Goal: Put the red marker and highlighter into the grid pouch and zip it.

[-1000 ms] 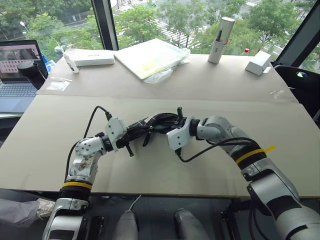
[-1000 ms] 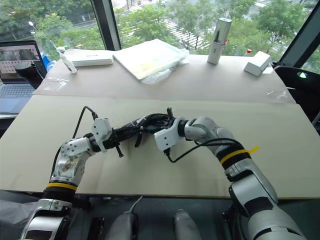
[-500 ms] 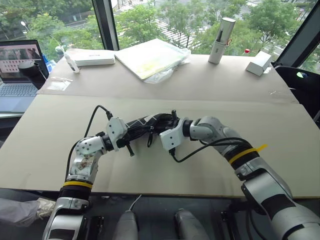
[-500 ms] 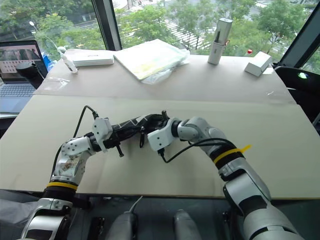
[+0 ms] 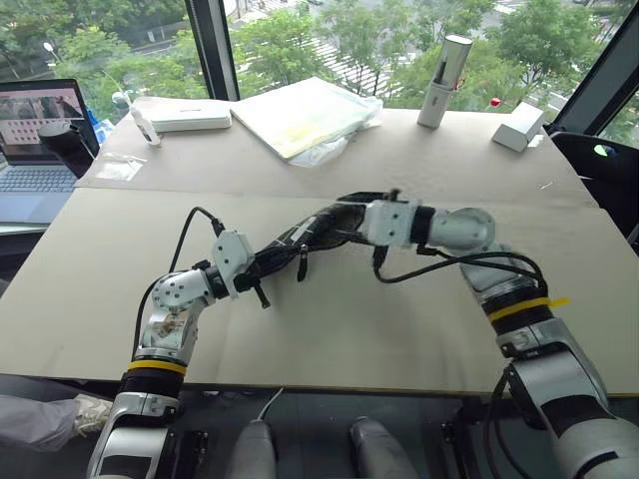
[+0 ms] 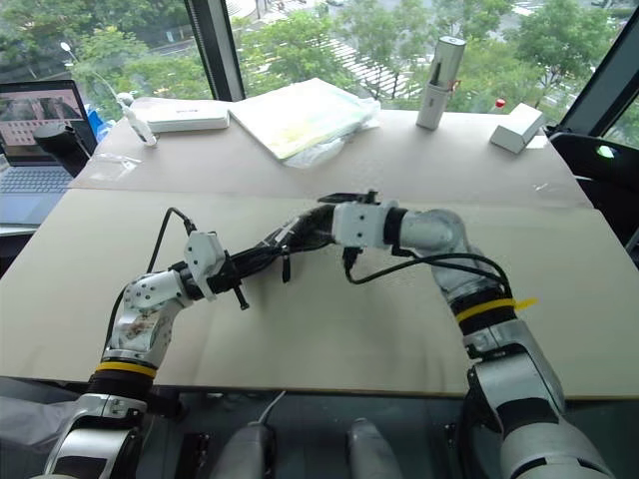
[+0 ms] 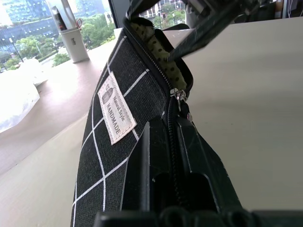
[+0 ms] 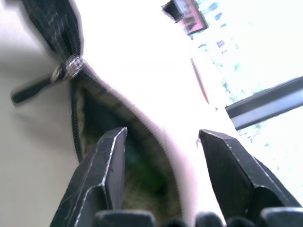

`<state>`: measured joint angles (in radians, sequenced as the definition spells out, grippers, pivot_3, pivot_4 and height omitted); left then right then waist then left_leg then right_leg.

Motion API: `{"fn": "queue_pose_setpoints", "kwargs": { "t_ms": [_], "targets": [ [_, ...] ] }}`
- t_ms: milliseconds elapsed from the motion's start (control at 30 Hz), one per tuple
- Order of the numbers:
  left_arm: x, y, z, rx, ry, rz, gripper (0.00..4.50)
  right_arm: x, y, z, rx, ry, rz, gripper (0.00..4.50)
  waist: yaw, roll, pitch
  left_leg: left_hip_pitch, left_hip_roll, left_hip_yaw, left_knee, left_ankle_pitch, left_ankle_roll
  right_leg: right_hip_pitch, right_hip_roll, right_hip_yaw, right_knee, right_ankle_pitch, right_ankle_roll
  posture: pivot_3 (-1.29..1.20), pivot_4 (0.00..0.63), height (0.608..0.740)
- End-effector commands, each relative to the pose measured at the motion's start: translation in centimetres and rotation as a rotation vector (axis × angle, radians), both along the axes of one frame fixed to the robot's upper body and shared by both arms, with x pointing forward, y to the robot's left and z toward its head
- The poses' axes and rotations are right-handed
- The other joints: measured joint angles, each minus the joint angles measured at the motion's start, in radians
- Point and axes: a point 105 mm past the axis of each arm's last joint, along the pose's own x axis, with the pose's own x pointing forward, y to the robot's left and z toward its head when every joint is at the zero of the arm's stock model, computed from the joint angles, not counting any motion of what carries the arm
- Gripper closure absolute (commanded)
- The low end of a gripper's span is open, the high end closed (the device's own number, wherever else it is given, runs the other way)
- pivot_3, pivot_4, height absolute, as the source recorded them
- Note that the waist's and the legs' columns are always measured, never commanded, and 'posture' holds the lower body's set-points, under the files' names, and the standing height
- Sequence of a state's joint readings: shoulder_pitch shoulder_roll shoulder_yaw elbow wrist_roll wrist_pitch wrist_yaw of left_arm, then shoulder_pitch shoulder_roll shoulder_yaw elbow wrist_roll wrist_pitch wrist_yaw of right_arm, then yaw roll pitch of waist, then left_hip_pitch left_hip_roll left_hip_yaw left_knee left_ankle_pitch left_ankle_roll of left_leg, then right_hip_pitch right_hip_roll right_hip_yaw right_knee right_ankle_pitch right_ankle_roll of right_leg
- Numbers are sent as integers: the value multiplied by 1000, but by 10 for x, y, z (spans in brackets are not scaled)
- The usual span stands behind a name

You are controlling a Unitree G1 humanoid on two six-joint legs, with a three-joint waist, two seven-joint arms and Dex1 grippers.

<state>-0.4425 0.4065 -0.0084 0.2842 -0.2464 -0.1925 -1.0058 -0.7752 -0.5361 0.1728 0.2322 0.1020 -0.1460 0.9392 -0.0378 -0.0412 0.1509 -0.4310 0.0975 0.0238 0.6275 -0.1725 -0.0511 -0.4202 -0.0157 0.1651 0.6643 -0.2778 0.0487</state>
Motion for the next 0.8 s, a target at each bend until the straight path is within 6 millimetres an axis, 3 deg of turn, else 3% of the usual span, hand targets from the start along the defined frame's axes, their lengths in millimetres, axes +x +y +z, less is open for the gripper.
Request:
{"fn": "queue_pose_setpoints", "kwargs": {
  "t_ms": [33,100,233,333,433,667,800],
  "targets": [
    [-1,-1,13,-18,-48,-13,4500,-48,-18,13,179,371,166,1745,9,0,0,0,0,0,0,0,0,1,0,0,0,0,0,0,150,738],
    [-1,-1,13,-18,-48,-13,4500,-64,-22,2,157,476,192,1745,15,0,0,0,0,0,0,0,0,1,0,0,-1,0,0,0,150,738],
    [1,-1,14,-19,-50,-12,4500,-91,-18,-43,75,660,168,1745,14,0,0,2,0,-1,1,0,0,1,0,0,0,0,0,0,150,738],
    [1,0,15,-20,-52,-9,4500,-89,-2,-75,58,689,61,1745,9,0,0,2,0,-1,1,0,0,1,1,0,1,0,1,0,150,738],
    [1,0,15,-20,-51,-10,4500,-70,18,-95,100,680,-82,1745,4,0,0,1,0,-1,1,0,0,-1,1,0,1,0,1,0,150,738],
    [2,-4,15,-21,-51,-21,4500,-39,54,-90,179,643,-194,1745,7,0,0,0,0,-1,1,0,-1,-1,1,0,0,0,1,0,150,738],
    [2,-5,16,-22,-51,-24,4500,-31,62,-85,198,638,-194,1745,11,0,0,0,0,-1,1,0,-1,-1,1,0,1,0,1,0,150,738]
  ]
}}
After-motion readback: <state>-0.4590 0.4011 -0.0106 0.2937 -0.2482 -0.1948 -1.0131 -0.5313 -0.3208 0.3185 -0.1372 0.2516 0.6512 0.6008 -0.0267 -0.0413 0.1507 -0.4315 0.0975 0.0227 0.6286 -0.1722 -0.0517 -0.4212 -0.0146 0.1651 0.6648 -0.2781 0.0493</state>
